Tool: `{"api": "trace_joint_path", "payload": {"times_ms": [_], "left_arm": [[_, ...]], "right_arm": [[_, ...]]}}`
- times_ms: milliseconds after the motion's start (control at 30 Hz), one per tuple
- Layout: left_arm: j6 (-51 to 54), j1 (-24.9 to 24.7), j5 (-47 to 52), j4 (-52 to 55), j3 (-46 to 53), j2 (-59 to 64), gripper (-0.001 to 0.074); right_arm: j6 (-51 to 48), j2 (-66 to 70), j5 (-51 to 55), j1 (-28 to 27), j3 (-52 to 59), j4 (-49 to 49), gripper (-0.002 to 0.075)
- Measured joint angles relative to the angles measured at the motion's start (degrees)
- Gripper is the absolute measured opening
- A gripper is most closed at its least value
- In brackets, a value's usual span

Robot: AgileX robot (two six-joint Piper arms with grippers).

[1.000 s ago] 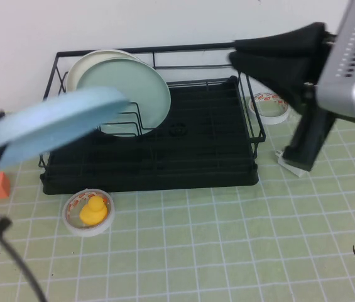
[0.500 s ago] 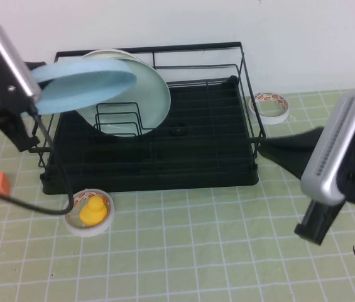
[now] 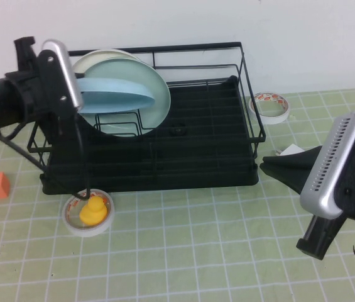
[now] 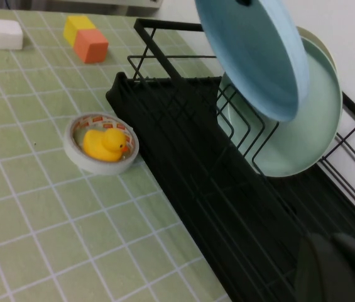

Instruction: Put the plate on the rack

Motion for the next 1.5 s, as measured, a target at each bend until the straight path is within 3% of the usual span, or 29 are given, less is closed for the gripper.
{"api": "trace_joint_path", "payload": {"times_ms": [533,633,767,867,933,1033,1200,1333,1500], "left_arm": [[-2.58,-2.09,-0.77,0.0,-6.17,9.03,0.011],[-4.11,-2.22,-0.89,0.0,-6.3,9.11,0.018],[-6.46,-2.32,-0.64,0.0,-6.3,9.11,0.0347],[-8.01,-2.32,-1.9,0.0,-6.3,8.33,0.039],[-8.67,-2.32,-4.01,0.0,-6.3,6.79,0.0379],[-11.74,-2.84,-9.84,-0.14,-6.3,3.01,0.0292],[-29.36,-5.77,-29.09,-1.11,-6.3,-4.99,0.0067],[-46.28,-9.89,-49.93,-2.72,-6.3,-9.8,0.0015],[-52.73,-15.78,-73.86,-4.51,-6.3,-13.13,0.0002]], "right_arm": [[0.0,0.0,0.0,0.0,0.0,0.38,-0.0001],[0.0,0.0,0.0,0.0,0.0,0.38,-0.0001],[0.0,0.0,0.0,0.0,0.0,0.38,-0.0001],[0.1,0.0,0.0,0.0,0.0,0.38,-0.0001],[0.97,0.0,-0.32,0.0,0.0,0.9,-0.0001],[3.46,0.0,-2.78,0.0,0.0,1.91,-0.0001],[3.69,0.0,-7.49,0.0,0.0,2.26,-0.0002],[-1.99,0.0,-16.57,0.0,0.0,2.93,-0.0002],[-18.15,0.0,-40.61,0.0,0.0,10.75,-0.0002]]}}
